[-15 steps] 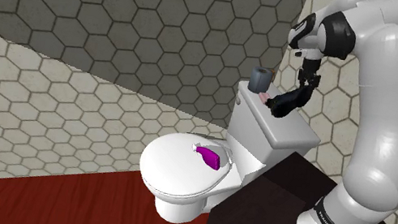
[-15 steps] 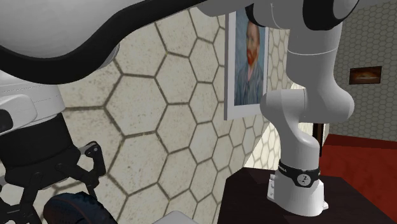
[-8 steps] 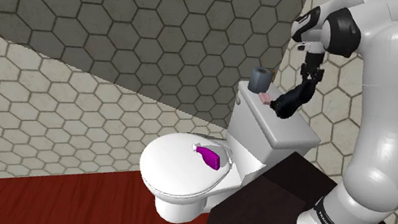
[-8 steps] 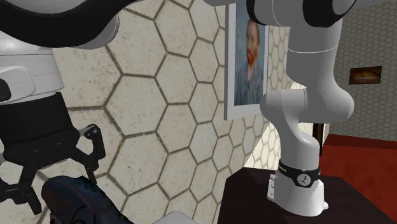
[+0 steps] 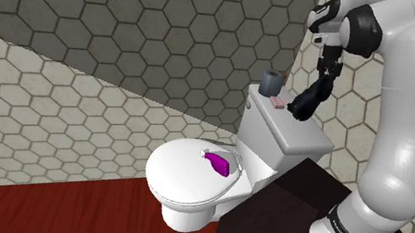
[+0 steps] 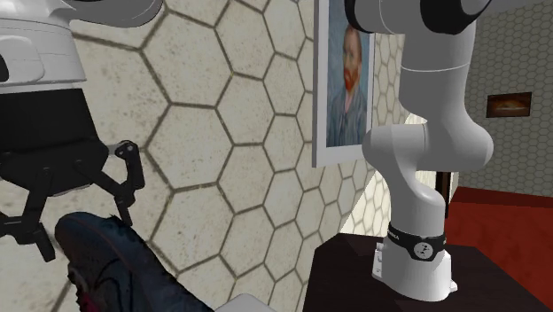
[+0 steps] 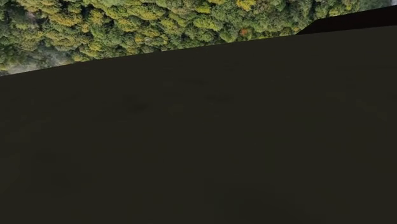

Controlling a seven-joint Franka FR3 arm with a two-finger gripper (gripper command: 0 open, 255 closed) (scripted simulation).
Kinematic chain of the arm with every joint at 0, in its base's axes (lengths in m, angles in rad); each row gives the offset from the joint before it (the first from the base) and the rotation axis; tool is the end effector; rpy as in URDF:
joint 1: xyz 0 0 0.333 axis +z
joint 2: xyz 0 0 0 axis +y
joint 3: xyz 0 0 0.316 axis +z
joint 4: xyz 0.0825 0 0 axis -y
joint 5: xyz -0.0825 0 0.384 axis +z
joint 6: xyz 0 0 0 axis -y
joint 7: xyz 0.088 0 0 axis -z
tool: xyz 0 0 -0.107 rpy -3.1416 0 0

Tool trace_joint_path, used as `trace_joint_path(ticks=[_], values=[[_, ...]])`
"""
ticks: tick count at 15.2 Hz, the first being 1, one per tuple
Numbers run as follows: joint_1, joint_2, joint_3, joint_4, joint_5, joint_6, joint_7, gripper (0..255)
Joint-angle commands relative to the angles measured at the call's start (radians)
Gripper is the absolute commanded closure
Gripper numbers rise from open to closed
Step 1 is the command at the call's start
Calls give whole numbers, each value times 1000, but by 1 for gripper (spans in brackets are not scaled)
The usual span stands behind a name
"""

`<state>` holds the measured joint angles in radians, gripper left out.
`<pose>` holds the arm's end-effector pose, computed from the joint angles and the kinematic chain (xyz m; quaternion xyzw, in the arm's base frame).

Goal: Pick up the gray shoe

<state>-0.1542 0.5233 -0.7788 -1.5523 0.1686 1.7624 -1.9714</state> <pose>0.4562 -0.4677 0.4015 -0.8627 -0.4890 0.1091 0.0678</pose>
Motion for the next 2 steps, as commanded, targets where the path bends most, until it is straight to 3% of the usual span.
trace_joint_path(ticks=[1, 2], values=[[-1, -4, -3, 12, -3, -13, 1, 255], [-1, -4, -3, 12, -3, -13, 1, 255]])
